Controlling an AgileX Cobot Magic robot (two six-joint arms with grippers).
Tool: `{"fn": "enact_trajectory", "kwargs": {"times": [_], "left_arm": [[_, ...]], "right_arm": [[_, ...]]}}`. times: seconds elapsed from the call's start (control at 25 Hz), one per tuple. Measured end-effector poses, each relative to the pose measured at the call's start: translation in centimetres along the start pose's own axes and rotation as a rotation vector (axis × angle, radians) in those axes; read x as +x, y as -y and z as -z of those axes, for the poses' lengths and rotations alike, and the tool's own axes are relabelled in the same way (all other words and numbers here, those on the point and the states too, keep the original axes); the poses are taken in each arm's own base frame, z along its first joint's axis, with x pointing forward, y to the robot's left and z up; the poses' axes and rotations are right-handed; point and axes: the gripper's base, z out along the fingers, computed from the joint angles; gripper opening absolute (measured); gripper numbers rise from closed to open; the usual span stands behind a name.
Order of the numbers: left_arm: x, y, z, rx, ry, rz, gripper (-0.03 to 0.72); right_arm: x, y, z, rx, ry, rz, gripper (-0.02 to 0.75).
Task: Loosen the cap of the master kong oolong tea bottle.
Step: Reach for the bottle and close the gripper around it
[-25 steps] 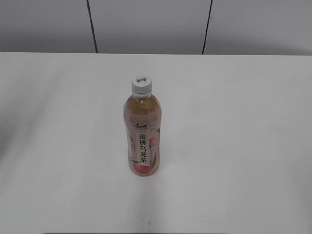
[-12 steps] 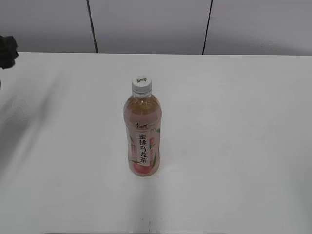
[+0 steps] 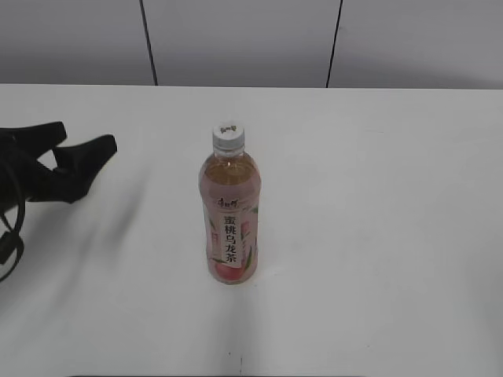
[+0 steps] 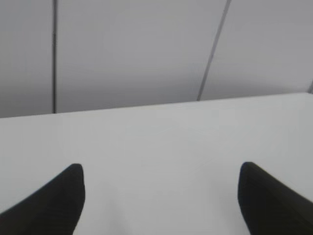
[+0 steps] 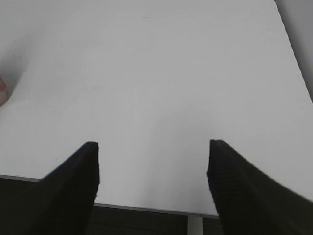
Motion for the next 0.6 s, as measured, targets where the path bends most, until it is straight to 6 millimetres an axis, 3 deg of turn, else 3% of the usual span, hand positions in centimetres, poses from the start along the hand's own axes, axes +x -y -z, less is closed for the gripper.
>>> {"fn": "enact_trajectory", "kwargs": {"times": [0.32, 0.6], "left_arm": [[1.6, 3.1, 1.3, 0.316, -0.118, -0.107, 0.56], [2.0, 4.2, 1.8, 0.447, -0.152, -0.157, 0.579]], "right_arm": [[0.0, 0.0, 0.0, 0.0, 0.0, 0.0, 0.524], [0.0, 0.0, 0.0, 0.0, 0.0, 0.0, 0.524]]}}
